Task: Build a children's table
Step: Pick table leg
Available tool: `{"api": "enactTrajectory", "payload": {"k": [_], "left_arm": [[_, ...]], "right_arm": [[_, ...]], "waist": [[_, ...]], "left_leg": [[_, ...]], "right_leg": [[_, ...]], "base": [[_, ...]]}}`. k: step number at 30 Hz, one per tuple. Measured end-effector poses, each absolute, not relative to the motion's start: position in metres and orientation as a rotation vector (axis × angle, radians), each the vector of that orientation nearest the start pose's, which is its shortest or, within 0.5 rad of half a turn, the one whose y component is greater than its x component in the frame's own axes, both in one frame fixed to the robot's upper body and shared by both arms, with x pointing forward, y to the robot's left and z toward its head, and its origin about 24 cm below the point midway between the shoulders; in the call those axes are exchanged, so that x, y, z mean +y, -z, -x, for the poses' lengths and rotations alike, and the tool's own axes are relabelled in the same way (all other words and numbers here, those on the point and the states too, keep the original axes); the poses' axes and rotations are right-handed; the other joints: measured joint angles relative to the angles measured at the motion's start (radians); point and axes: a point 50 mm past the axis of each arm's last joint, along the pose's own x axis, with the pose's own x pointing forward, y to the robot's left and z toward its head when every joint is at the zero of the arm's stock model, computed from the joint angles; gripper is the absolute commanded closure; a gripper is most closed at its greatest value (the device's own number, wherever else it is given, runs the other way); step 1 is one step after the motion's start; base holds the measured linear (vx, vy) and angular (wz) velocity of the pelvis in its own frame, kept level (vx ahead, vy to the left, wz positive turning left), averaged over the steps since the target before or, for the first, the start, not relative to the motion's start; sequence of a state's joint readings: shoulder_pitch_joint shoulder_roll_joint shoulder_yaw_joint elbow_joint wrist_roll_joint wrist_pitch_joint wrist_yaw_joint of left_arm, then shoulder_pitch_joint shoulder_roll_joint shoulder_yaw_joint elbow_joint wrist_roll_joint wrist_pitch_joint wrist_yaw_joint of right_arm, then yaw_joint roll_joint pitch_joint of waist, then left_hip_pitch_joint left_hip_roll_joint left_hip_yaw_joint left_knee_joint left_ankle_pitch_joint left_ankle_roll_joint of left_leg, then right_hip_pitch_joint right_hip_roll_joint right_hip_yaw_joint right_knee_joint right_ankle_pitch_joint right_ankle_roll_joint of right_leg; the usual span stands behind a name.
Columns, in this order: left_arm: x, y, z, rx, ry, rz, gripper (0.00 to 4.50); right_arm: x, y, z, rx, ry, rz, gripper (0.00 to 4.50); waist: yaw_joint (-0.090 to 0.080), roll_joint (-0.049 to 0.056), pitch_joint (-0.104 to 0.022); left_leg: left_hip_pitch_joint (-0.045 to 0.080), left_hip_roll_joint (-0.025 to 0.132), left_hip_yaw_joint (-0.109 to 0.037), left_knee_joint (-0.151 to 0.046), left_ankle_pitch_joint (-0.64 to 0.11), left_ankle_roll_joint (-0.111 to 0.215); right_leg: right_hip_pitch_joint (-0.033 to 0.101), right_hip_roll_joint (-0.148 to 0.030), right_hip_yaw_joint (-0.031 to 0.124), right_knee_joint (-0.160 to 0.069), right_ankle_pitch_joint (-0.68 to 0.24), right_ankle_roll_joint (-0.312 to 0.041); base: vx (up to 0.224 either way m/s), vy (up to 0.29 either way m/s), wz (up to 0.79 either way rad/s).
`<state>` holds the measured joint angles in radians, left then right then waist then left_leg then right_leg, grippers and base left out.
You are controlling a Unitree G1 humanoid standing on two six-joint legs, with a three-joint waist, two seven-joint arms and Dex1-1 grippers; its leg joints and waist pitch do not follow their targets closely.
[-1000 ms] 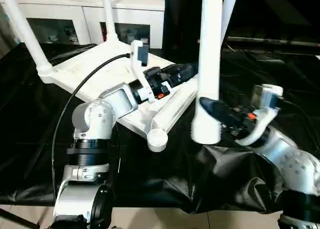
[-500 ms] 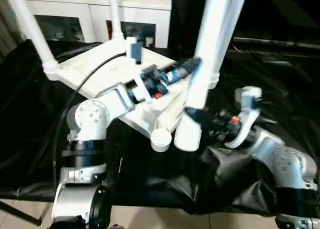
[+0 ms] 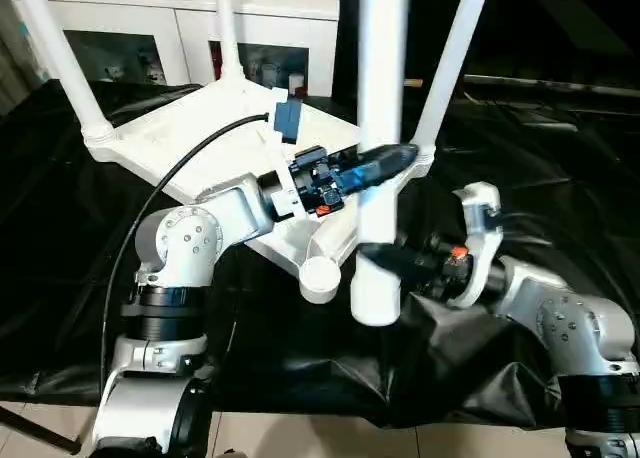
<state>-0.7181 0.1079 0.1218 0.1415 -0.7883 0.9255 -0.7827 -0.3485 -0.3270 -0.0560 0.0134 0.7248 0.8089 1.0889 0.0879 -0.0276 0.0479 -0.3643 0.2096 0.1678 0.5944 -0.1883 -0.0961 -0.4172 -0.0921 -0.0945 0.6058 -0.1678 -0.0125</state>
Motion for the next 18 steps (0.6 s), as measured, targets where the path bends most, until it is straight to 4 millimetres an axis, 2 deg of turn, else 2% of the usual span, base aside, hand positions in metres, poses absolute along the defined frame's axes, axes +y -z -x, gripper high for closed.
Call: {"api": "enactTrajectory", "payload": {"k": [2, 5, 7, 13, 14, 15, 18], "left_arm": [[0.0766, -0.1775, -0.3198, 0.155, 1.282, 0.661, 0.83], [0.0796, -0.1772, -0.3219, 0.152, 1.259, 0.671, 1.23], [0.082, -0.1764, -0.324, 0.154, 1.236, 0.682, 1.29], [0.0826, -0.1759, -0.3256, 0.155, 1.214, 0.685, 1.96], [0.0825, -0.1757, -0.3256, 0.156, 1.213, 0.685, 1.96], [0.0824, -0.1758, -0.3255, 0.156, 1.215, 0.686, 2.16], [0.0822, -0.1761, -0.3249, 0.155, 1.225, 0.683, 2.36]], "right_arm": [[-0.1388, -0.1059, -0.2716, 0.247, -1.314, -0.559, 2.6], [-0.1395, -0.1041, -0.2722, 0.252, -1.309, -0.555, 2.6], [-0.1393, -0.1021, -0.2729, 0.257, -1.31, -0.551, 2.6], [-0.1395, -0.099, -0.2738, 0.268, -1.3, -0.543, 2.6], [-0.1396, -0.0988, -0.2739, 0.27, -1.299, -0.543, 2.6], [-0.1397, -0.0986, -0.2739, 0.27, -1.298, -0.543, 2.6], [-0.14, -0.0978, -0.2746, 0.265, -1.295, -0.535, 2.6]], "waist": [[0.0, 0.0, 0.0], [0.001, 0.0, 0.0], [0.001, 0.0, 0.0], [0.001, 0.0, 0.0], [0.001, 0.0, 0.0], [0.001, 0.0, 0.0], [0.001, 0.0, 0.0]], "left_leg": [[0.0, 0.0, 0.0, 0.0, 0.0, 0.0], [0.0, 0.0, 0.0, 0.0, 0.0, 0.0], [0.0, 0.0, 0.0, 0.0, 0.0, 0.0], [0.0, 0.0, 0.0, 0.0, 0.0, 0.0], [0.0, 0.0, 0.0, 0.0, 0.0, 0.0], [0.0, 0.0, 0.0, 0.0, 0.0, 0.0], [0.0, 0.0, 0.0, 0.0, 0.0, 0.0]], "right_leg": [[0.0, 0.0, 0.0, 0.0, 0.0, 0.0], [0.0, 0.0, 0.0, 0.0, 0.0, 0.0], [0.0, 0.0, 0.0, 0.0, 0.0, -0.001], [0.0, 0.0, 0.0, 0.0, 0.001, -0.001], [0.0, 0.0, 0.0, 0.0, 0.001, -0.001], [0.0, 0.0, 0.0, 0.0, 0.001, -0.001], [0.0, 0.0, 0.0, 0.0, 0.001, -0.001]], "base": [[0.0, 0.0, 0.0], [0.0, 0.0, 0.0], [0.0, 0.0, 0.0], [0.0, 0.0, 0.0], [0.0, 0.0, 0.0], [0.0, 0.0, 0.0], [0.0, 0.0, 0.0]]}}
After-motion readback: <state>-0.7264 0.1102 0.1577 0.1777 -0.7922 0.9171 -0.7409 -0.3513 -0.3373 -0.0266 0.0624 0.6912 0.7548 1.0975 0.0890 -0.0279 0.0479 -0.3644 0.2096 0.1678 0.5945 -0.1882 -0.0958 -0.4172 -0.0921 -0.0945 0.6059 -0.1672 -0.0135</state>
